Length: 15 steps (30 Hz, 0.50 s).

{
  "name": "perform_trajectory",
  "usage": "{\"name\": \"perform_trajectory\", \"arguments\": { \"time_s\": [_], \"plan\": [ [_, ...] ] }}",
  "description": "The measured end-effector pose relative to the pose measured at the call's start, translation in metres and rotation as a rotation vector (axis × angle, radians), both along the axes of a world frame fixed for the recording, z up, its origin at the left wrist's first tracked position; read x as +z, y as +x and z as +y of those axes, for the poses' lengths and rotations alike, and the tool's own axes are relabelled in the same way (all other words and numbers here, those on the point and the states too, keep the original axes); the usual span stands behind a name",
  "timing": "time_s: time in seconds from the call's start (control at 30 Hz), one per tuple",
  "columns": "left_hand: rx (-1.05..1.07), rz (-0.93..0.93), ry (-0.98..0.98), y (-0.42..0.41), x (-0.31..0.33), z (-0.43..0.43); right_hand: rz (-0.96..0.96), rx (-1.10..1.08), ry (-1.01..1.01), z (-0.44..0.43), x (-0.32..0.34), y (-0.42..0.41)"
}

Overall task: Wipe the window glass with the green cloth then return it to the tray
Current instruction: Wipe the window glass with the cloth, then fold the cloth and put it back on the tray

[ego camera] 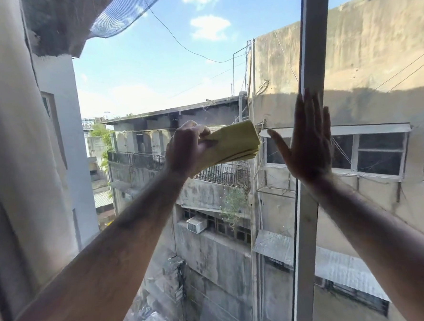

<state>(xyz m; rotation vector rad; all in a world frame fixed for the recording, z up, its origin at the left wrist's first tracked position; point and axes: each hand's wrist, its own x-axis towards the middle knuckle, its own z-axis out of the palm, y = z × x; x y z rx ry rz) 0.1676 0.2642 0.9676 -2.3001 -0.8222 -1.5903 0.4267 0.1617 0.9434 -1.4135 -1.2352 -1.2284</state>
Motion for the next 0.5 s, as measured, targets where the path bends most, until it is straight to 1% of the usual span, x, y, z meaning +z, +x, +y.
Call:
{"name": "perform_trajectory", "arguments": {
  "time_s": [0.03, 0.07, 0.1, 0.13, 0.17, 0.2, 0.27, 0.33, 0.4, 0.5],
  "plan": [
    [-0.077, 0.035, -0.033, -0.005, -0.003, -0.002, -0.093, 0.079, -0.047, -0.004, -0.004, -0.008],
    [-0.153, 0.070, -0.072, -0.010, -0.006, -0.005, -0.127, 0.212, -0.127, -0.007, -0.009, -0.018],
    [-0.221, 0.095, -0.120, -0.015, -0.011, -0.010, -0.065, 0.379, -0.247, -0.011, -0.013, -0.029],
    [-0.278, 0.109, -0.182, -0.019, -0.014, -0.014, 0.082, 0.541, -0.374, -0.014, -0.016, -0.040],
    [-0.320, 0.113, -0.256, -0.024, -0.020, -0.019, 0.256, 0.657, -0.486, -0.018, -0.019, -0.049],
    [-0.347, 0.110, -0.334, -0.028, -0.025, -0.023, 0.407, 0.719, -0.570, -0.019, -0.024, -0.053],
    [-0.383, 0.094, -0.516, -0.039, -0.041, -0.027, 0.628, 0.866, -0.660, -0.016, -0.042, -0.053],
    [-0.419, 0.079, -0.743, -0.054, -0.065, -0.026, 0.824, 1.001, -0.699, -0.018, -0.066, -0.056],
    [-0.456, 0.091, -0.976, -0.071, -0.102, -0.025, 0.991, 1.038, -0.690, -0.021, -0.098, -0.062],
    [-0.488, 0.054, -1.252, -0.093, -0.176, -0.024, 1.189, 1.056, -0.694, -0.027, -0.166, -0.070]
  ]
}}
